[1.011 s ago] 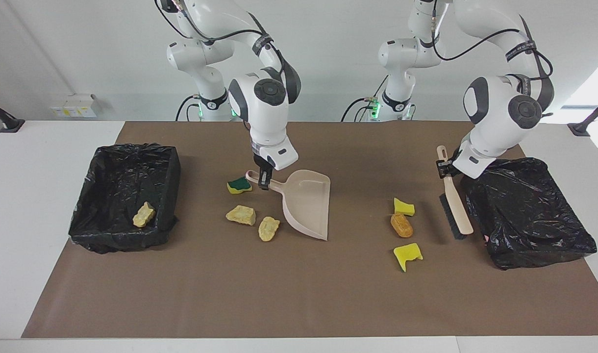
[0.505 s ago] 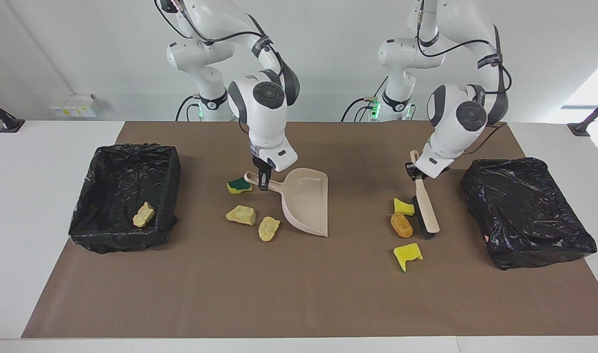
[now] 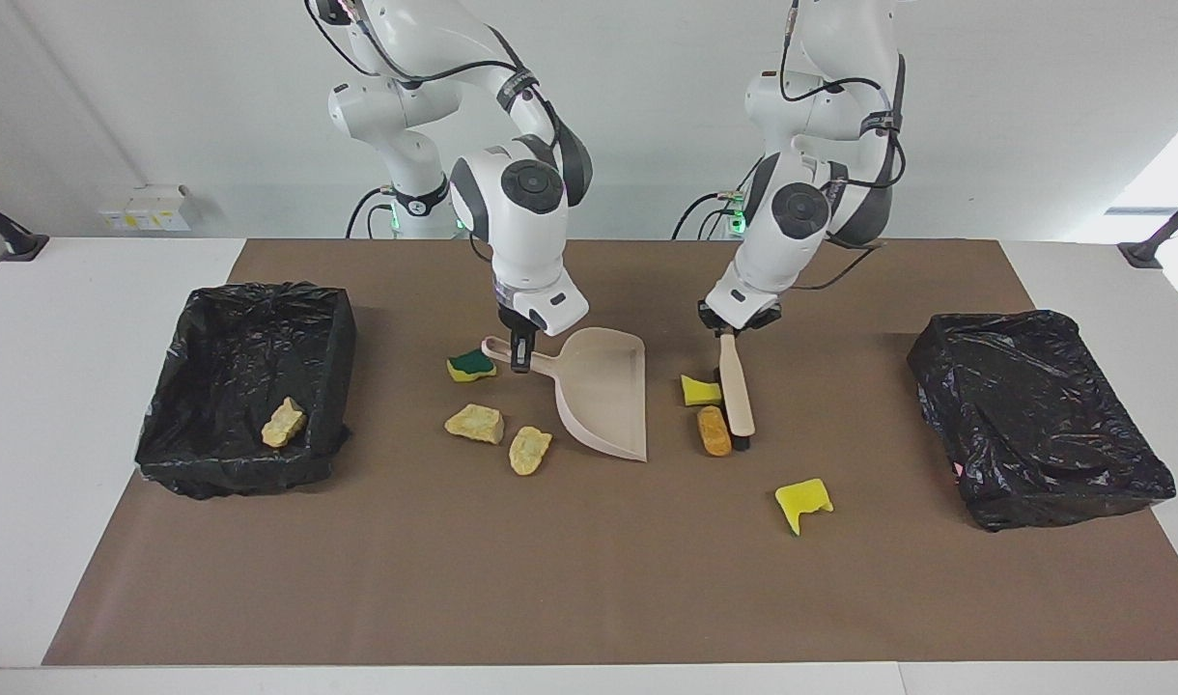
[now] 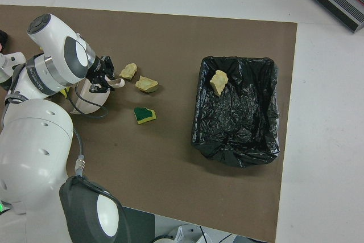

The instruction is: Sweep and dump trash in bin

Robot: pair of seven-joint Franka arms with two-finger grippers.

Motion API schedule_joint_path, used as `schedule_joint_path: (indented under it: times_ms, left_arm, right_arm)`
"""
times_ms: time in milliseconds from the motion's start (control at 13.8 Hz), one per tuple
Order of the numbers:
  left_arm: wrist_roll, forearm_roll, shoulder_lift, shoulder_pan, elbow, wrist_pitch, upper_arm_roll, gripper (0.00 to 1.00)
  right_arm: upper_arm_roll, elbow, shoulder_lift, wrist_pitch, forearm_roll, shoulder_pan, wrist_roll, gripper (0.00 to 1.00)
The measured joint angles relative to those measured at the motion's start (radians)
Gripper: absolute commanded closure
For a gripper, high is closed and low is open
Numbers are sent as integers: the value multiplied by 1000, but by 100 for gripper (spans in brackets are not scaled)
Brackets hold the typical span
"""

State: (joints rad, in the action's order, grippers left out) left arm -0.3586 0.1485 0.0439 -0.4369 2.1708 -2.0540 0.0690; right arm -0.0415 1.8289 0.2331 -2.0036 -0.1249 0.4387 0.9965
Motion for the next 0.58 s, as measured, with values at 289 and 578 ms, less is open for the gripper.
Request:
schedule_joint_path:
  times_ms: [289,578]
  left_arm:
    - [-87,84,-16,-133,-3,-6,2,100]
    - [-149,112,-23,-175,-60,23,-1,100]
  right_arm:
    - [-1,11,3,-22,-1,14,0,100]
    - [-1,43,23,-105,0,21,0,100]
